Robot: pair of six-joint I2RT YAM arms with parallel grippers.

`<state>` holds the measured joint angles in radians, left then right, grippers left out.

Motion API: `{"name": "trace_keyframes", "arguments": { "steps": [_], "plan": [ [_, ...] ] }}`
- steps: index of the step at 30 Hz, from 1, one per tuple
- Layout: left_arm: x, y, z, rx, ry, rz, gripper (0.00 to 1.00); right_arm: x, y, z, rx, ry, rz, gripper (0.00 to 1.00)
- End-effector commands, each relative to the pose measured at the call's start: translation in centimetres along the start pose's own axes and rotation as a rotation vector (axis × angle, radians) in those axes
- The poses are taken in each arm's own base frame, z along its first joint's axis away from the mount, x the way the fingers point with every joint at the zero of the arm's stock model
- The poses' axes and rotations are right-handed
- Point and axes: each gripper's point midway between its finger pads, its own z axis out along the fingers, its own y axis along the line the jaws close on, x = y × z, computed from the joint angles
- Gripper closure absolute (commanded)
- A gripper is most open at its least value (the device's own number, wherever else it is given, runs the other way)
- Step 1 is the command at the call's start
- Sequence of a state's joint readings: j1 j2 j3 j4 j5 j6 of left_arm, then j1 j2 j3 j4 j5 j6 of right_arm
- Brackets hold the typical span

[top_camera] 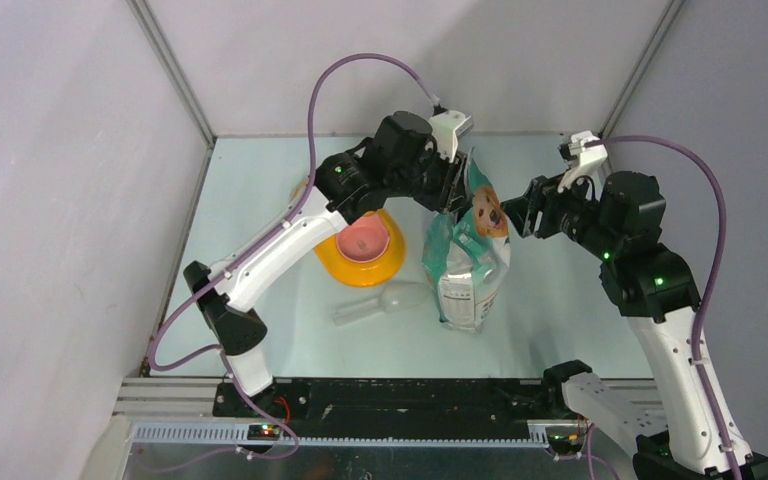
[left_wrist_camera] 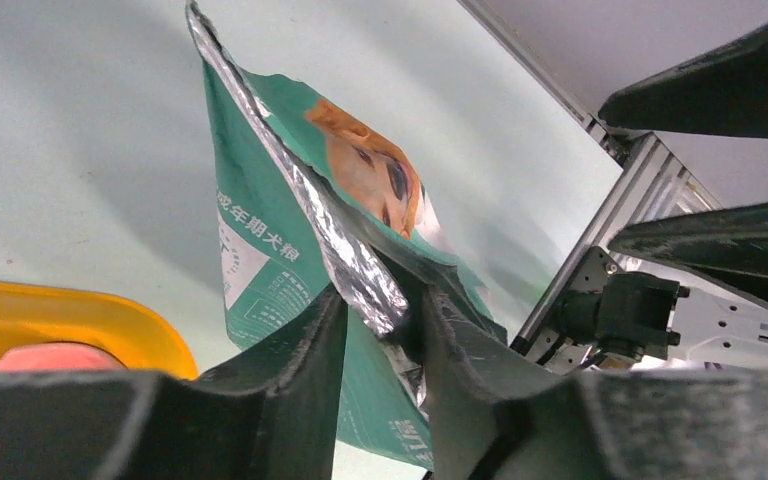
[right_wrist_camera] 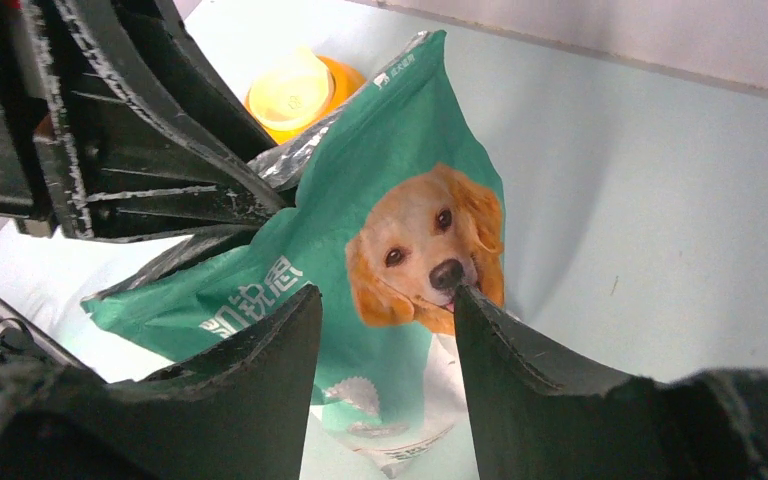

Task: Serve the pet food

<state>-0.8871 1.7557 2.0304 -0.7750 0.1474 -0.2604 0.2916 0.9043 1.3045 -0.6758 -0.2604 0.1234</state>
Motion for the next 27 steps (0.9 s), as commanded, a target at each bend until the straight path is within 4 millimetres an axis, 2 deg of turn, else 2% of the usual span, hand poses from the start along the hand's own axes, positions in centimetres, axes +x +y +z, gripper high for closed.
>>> {"name": "trace_keyframes", "arguments": {
  "steps": [1, 3, 7, 10, 12, 17, 20, 24, 26, 27],
  "plan": [
    [-0.4, 1.1, -1.6, -0.047, -0.021, 0.029, 0.67, -0.5, 1.5, -0.6, -0.067, -0.024, 0.021, 0.46],
    [0.0, 0.1, -1.7, 0.010, -0.010, 0.016, 0.75, -0.6, 2.8, -0.3, -0.138, -0.014, 0.059, 0.44],
    [0.8, -0.4, -1.6, 0.045, 0.009, 0.005, 0.86, -0.7, 5.3, 0.8, -0.294, 0.022, 0.131, 0.27],
    [1.3, -0.8, -1.5, 0.085, 0.030, -0.015, 0.92, -1.1, 5.6, 2.2, -0.298, 0.056, 0.238, 0.25],
    [1.2, -1.1, -1.7, 0.107, 0.027, -0.035, 0.99, -1.2, 5.3, 3.3, -0.284, 0.088, 0.298, 0.30],
    [0.8, -1.3, -2.3, 0.112, 0.007, -0.028, 1.00, 0.3, 4.6, 5.3, -0.240, 0.166, 0.398, 0.43],
    [0.8, -1.3, -2.5, 0.113, 0.006, -0.028, 1.00, 0.7, 4.4, 5.7, -0.231, 0.177, 0.419, 0.53],
    [0.9, -1.0, -2.4, 0.097, 0.006, -0.029, 1.00, 0.4, 4.4, 5.6, -0.236, 0.167, 0.422, 0.55],
    [0.9, -1.0, -2.4, 0.097, 0.006, -0.026, 1.00, 0.5, 4.4, 5.4, -0.231, 0.169, 0.416, 0.63],
    [0.8, -1.1, -2.4, 0.101, 0.005, -0.026, 1.00, 0.6, 4.2, 5.4, -0.227, 0.170, 0.411, 0.72]
  ]
}}
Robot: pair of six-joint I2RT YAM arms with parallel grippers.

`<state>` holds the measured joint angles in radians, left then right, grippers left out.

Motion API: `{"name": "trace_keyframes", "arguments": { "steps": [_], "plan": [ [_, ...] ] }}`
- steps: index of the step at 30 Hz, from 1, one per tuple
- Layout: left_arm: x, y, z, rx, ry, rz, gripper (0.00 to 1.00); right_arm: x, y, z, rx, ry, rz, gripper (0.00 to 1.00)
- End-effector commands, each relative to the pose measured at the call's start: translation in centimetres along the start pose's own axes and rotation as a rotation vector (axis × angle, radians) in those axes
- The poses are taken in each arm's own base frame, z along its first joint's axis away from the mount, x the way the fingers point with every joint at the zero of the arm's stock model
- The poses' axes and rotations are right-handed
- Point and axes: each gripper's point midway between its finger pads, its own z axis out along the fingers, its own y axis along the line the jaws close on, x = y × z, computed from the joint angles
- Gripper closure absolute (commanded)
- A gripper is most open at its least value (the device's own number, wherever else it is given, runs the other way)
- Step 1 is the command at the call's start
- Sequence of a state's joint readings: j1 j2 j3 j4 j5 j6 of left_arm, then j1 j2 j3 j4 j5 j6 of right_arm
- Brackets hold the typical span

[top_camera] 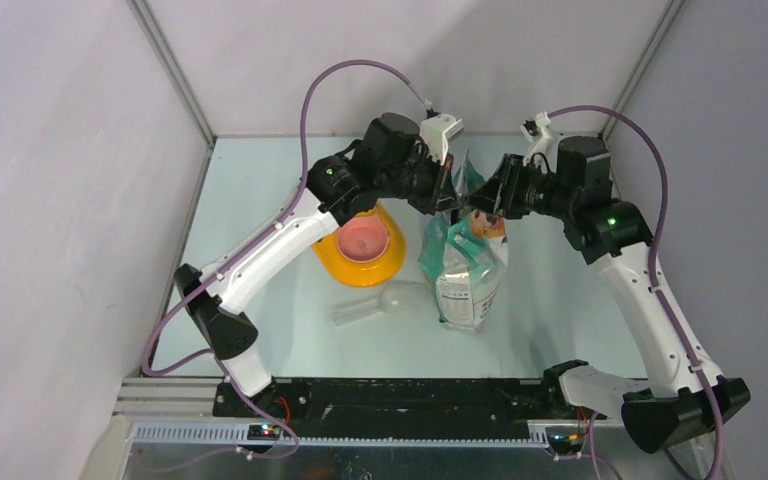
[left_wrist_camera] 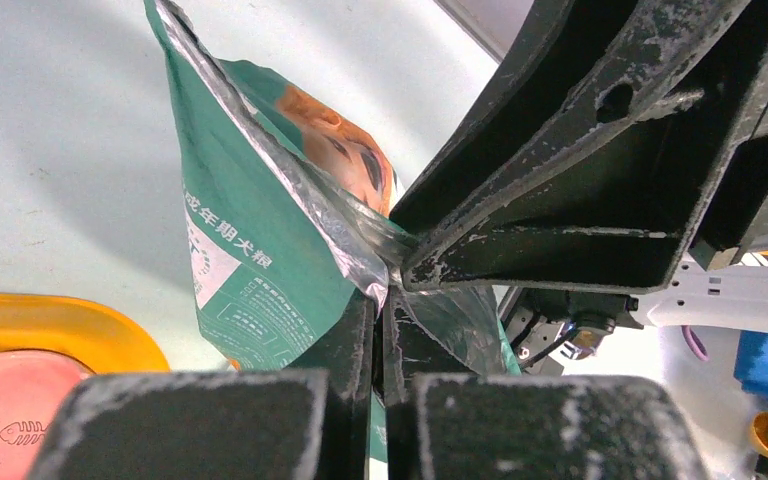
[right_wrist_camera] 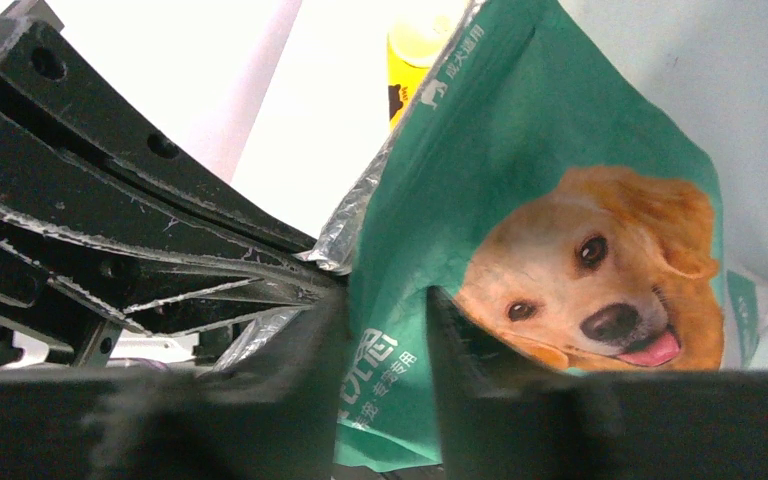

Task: Serve the pet food

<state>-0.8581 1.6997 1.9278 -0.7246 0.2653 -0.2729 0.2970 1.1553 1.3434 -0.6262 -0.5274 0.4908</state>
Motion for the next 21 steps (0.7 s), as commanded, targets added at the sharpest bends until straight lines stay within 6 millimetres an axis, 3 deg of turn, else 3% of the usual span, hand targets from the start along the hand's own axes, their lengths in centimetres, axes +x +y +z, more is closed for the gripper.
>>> {"name": "trace_keyframes", "arguments": {
  "steps": [1, 4, 6, 8, 9, 10, 12, 16, 21],
  "plan": [
    [-0.3, -0.9, -1.7, 0.019, -0.013, -0.002, 1.00, -1.1, 0.8, -0.8, -0.010, -0.048, -0.021, 0.77],
    [-0.4, -1.2, -1.8, 0.032, -0.017, -0.004, 1.00, -0.8, 0.2, -0.6, 0.007, -0.038, -0.016, 0.83],
    [-0.5, -1.2, -2.0, 0.030, -0.023, 0.005, 1.00, -0.8, 0.1, -0.3, 0.007, -0.034, -0.015, 0.74],
    [-0.6, -1.1, -2.1, 0.025, -0.026, 0.016, 1.00, -0.9, 0.2, 0.0, 0.002, -0.037, -0.019, 0.72],
    [-0.6, -1.1, -2.2, 0.024, -0.026, 0.020, 1.00, -1.0, 0.3, 0.1, -0.002, -0.039, -0.022, 0.77],
    [-0.6, -0.9, -2.3, 0.012, -0.027, 0.031, 1.00, -1.1, 0.2, 0.2, 0.000, -0.036, -0.020, 0.93],
    [-0.7, -0.1, -2.5, -0.029, -0.032, 0.058, 1.00, -1.3, -0.1, 0.1, 0.027, -0.040, -0.027, 1.00],
    [-1.6, 2.8, -3.8, -0.187, -0.054, 0.169, 1.00, -4.1, -2.7, -2.3, 0.245, -0.148, -0.123, 1.00],
    [-5.5, 6.4, -7.0, -0.414, -0.165, 0.271, 1.00, -8.5, -2.0, -6.7, 0.377, -0.333, -0.337, 1.00]
  ]
}}
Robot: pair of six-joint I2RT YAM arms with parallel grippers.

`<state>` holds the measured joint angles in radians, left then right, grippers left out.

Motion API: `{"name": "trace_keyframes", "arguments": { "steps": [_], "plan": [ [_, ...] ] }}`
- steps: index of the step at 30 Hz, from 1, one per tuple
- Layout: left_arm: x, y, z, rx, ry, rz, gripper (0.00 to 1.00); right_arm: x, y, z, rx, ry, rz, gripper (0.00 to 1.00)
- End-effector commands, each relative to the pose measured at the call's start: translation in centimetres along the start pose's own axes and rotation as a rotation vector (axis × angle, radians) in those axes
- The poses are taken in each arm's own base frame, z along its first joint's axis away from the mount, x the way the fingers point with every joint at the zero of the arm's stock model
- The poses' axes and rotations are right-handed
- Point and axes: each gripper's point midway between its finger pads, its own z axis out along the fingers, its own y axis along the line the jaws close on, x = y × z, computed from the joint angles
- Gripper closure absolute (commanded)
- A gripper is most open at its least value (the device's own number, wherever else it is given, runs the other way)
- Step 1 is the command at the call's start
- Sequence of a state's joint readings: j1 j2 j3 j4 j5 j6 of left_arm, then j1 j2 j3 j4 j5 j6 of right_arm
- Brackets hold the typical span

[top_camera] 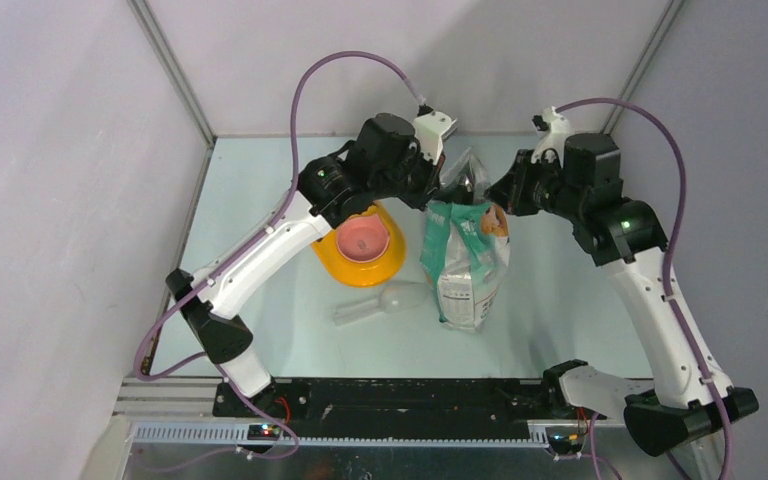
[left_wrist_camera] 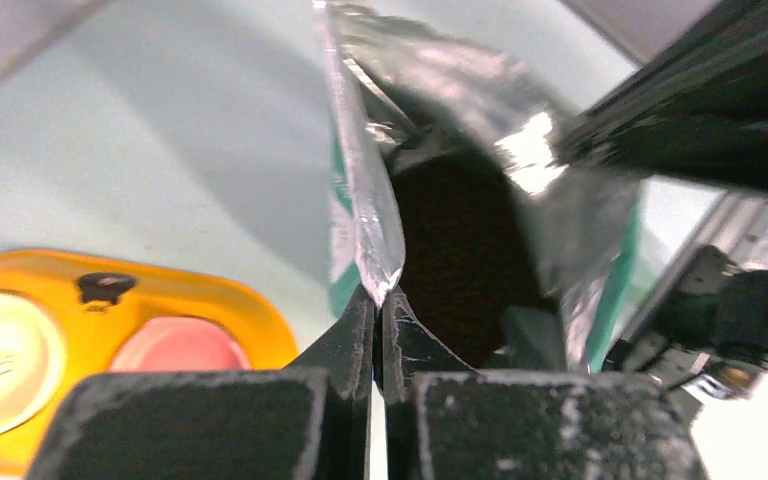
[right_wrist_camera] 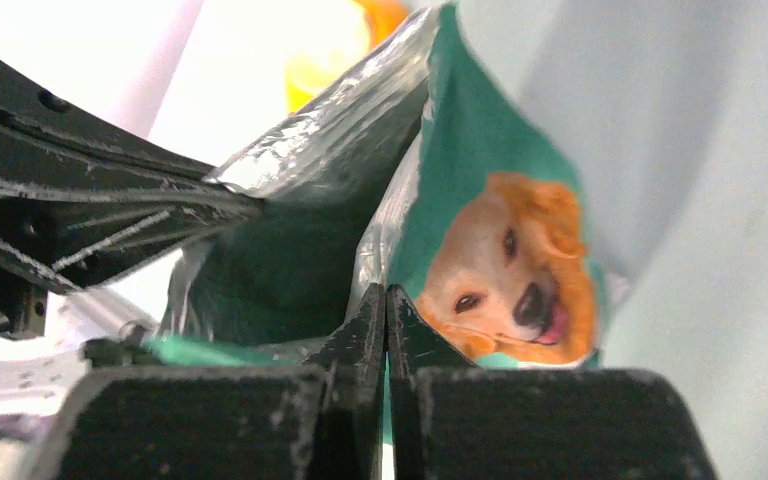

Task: Serve the pet food

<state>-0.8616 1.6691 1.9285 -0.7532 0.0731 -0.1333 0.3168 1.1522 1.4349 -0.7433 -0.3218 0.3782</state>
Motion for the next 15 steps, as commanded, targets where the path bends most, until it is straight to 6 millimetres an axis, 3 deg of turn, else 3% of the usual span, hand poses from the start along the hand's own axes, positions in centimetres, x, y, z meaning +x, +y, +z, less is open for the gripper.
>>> {"name": "trace_keyframes", "arguments": {
  "steps": [1, 5, 7, 11, 13, 14, 15],
  "plan": [
    [-4.4, 5.2, -4.7, -0.258, -0.120, 0.142, 1.00, -8.2, -1.6, -5.7, 0.230, -0.327, -0.222, 1.00],
    [-6.2, 6.8, -5.9, -0.334, -0.169, 0.140, 1.00, -10.9, -2.0, -8.8, 0.327, -0.422, -0.275, 1.00],
    [-6.7, 7.1, -6.3, -0.352, -0.189, 0.134, 1.00, -11.2, -2.0, -9.5, 0.340, -0.432, -0.293, 1.00],
    [-7.4, 5.6, -6.1, -0.270, -0.220, 0.115, 1.00, -9.5, -1.5, -7.9, 0.274, -0.366, -0.295, 1.00],
    [-7.5, 3.5, -5.6, -0.148, -0.222, 0.124, 0.91, -8.3, -0.6, -6.5, 0.190, -0.315, -0.267, 0.97],
    [-7.7, 3.1, -5.6, -0.129, -0.227, 0.125, 0.76, -7.8, 0.2, -5.7, 0.132, -0.288, -0.263, 0.84],
    [-7.7, 2.8, -5.3, -0.112, -0.225, 0.112, 0.70, -7.3, 0.5, -5.1, 0.105, -0.270, -0.240, 0.77]
  ]
}}
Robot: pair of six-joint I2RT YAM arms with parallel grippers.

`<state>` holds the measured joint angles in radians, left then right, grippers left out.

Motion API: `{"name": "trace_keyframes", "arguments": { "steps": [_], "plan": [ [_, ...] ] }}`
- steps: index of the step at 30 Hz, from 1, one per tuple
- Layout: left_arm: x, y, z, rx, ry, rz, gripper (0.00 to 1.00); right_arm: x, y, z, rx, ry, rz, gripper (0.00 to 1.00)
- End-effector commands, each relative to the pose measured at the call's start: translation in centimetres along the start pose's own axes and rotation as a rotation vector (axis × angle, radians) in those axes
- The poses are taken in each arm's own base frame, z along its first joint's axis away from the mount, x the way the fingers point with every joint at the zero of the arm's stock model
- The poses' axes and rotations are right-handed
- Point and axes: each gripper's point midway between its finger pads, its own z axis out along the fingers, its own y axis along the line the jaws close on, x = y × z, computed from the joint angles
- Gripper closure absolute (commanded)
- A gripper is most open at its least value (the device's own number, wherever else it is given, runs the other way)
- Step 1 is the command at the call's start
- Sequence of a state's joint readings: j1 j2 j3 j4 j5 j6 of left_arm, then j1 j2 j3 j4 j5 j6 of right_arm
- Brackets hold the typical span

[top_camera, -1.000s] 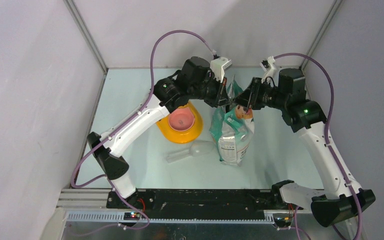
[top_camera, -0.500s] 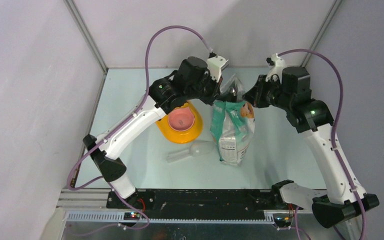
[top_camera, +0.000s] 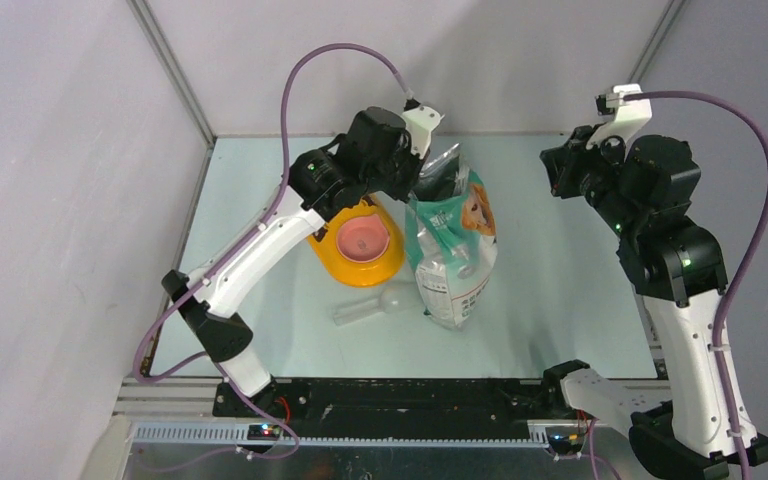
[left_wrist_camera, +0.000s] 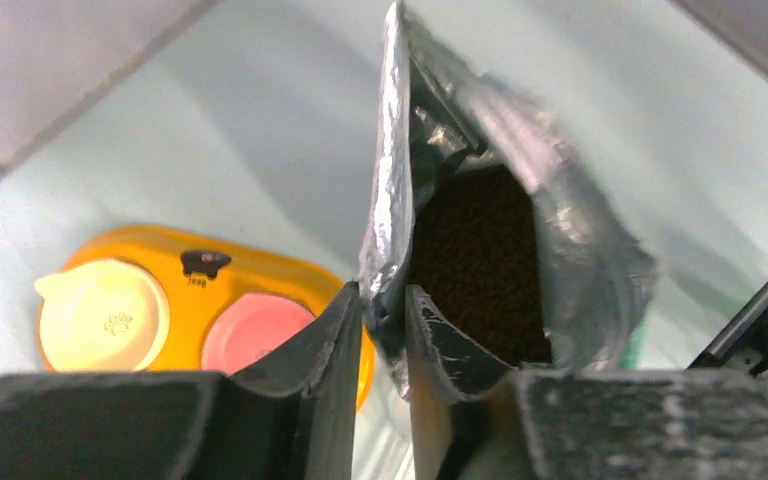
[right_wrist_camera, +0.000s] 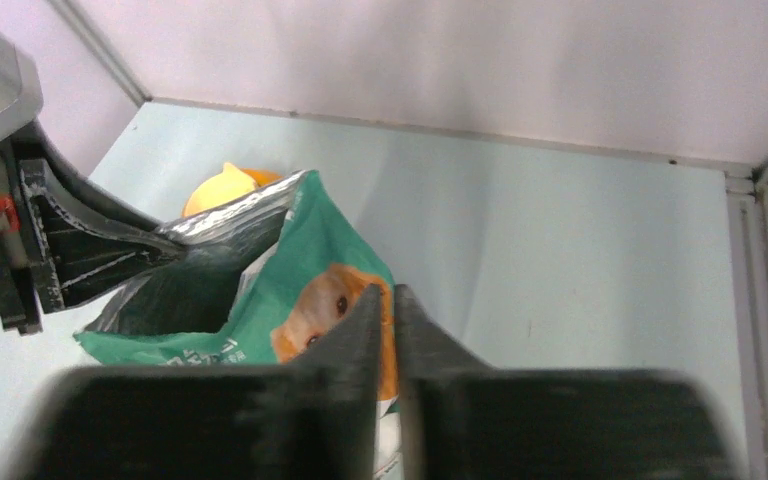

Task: Serve the pet food

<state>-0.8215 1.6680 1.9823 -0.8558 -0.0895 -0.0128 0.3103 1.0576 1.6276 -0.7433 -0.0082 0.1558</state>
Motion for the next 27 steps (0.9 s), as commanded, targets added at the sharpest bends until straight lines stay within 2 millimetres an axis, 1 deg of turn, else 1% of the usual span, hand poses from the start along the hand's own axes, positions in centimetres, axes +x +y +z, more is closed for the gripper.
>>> {"name": "trace_keyframes", "arguments": {
  "steps": [1, 2, 3, 4, 5, 6, 7, 9, 10, 15, 18, 22, 27],
  "plan": [
    [-7.8, -0.9, -4.1, 0.079, -0.267, -0.027, 0.61, 2.6, 2.9, 2.5, -0.162, 0.098, 0.059, 0.63],
    [-7.8, -1.0, -3.7, 0.079, -0.262, -0.030, 0.58, 2.7, 3.3, 2.8, -0.173, 0.110, 0.101, 0.58],
    [-8.0, -1.0, -3.7, 0.077, -0.266, -0.033, 0.52, 3.0, 3.8, 3.4, -0.199, 0.130, 0.127, 0.50],
    [-7.9, -0.9, -3.1, 0.071, -0.258, -0.033, 0.50, 3.5, 4.0, 4.1, -0.207, 0.155, 0.171, 0.45],
    [-7.9, -0.9, -2.6, 0.070, -0.250, -0.031, 0.47, 3.3, 4.4, 4.3, -0.231, 0.161, 0.193, 0.43],
    [-7.8, -1.0, -2.4, 0.073, -0.244, -0.027, 0.46, 3.8, 4.6, 5.0, -0.234, 0.186, 0.236, 0.41],
    [-7.4, -1.3, -1.6, 0.081, -0.222, -0.030, 0.43, 4.2, 5.3, 5.7, -0.271, 0.221, 0.292, 0.39],
    [-6.7, -1.9, -0.7, 0.114, -0.195, -0.042, 0.42, 4.8, 5.4, 6.4, -0.269, 0.246, 0.327, 0.39],
    [-6.5, -2.4, -0.6, 0.137, -0.187, -0.053, 0.42, 5.0, 5.4, 6.8, -0.265, 0.257, 0.343, 0.39],
    [-5.6, -4.0, -0.7, 0.215, -0.160, -0.069, 0.41, 5.3, 6.0, 6.9, -0.292, 0.273, 0.370, 0.41],
    [-4.4, -4.3, -0.2, 0.222, -0.122, -0.065, 0.41, 5.6, 6.6, 6.7, -0.322, 0.285, 0.379, 0.42],
    [-2.8, -4.6, 0.8, 0.233, -0.070, -0.062, 0.43, 7.1, 6.9, 6.8, -0.330, 0.337, 0.380, 0.43],
    [-1.8, -5.4, 1.4, 0.255, -0.038, -0.056, 0.44, 8.7, 7.4, 6.9, -0.330, 0.396, 0.380, 0.45]
  ]
}}
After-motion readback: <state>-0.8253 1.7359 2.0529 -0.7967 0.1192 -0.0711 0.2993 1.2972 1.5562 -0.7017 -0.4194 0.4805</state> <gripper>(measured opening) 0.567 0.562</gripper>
